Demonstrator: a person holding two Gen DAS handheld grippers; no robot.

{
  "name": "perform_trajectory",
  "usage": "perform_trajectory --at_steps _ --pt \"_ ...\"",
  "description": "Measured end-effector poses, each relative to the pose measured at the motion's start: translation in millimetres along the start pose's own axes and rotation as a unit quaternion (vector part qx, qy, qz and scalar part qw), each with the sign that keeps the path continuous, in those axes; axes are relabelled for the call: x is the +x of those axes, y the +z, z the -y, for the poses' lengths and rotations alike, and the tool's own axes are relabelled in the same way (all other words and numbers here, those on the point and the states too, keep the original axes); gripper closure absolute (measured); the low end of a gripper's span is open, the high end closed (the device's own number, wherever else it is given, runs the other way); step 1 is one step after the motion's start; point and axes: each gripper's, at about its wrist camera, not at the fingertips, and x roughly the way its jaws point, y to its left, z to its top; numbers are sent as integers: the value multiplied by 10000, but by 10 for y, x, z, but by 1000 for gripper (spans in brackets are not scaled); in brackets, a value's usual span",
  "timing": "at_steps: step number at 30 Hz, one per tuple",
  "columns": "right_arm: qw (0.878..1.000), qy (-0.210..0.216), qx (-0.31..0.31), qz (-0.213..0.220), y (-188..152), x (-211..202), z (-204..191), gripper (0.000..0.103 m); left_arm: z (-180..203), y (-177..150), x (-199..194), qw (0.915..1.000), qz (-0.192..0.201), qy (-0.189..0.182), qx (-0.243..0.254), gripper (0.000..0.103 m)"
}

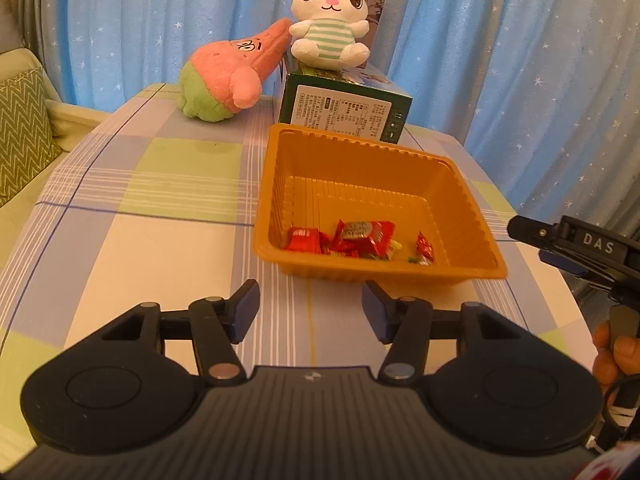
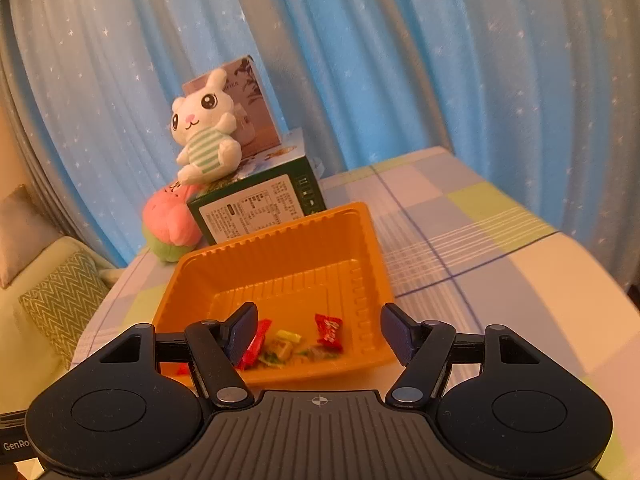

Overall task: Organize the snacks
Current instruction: 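Withdraw both open grippers from the tray back toward the remaining candies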

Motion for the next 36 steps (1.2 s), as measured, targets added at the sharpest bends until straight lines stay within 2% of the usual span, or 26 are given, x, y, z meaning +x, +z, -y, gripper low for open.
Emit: perform_trajectory --at_steps 4,12,22,30,36 --pt "9999 -76 -149 38 -124 -336 -72 35 35 -101 -226 10000 47 45 33 46" --pt "9997 -109 -115 -162 -431 -931 -125 35 50 -315 -685 9999 90 69 -46 39" --pt "9989 -156 -227 -375 -802 -1495 -138 35 18 -648 -1206 9999 114 126 -27 34" --pt "9978 -77 -448 -489 -1003 -1724 -222 35 -30 -905 -1476 9997 53 217 108 33" --pt "9967 -50 -537 -599 -1083 -1741 -263 35 -92 -1058 -1519 9995 -71 294 119 33"
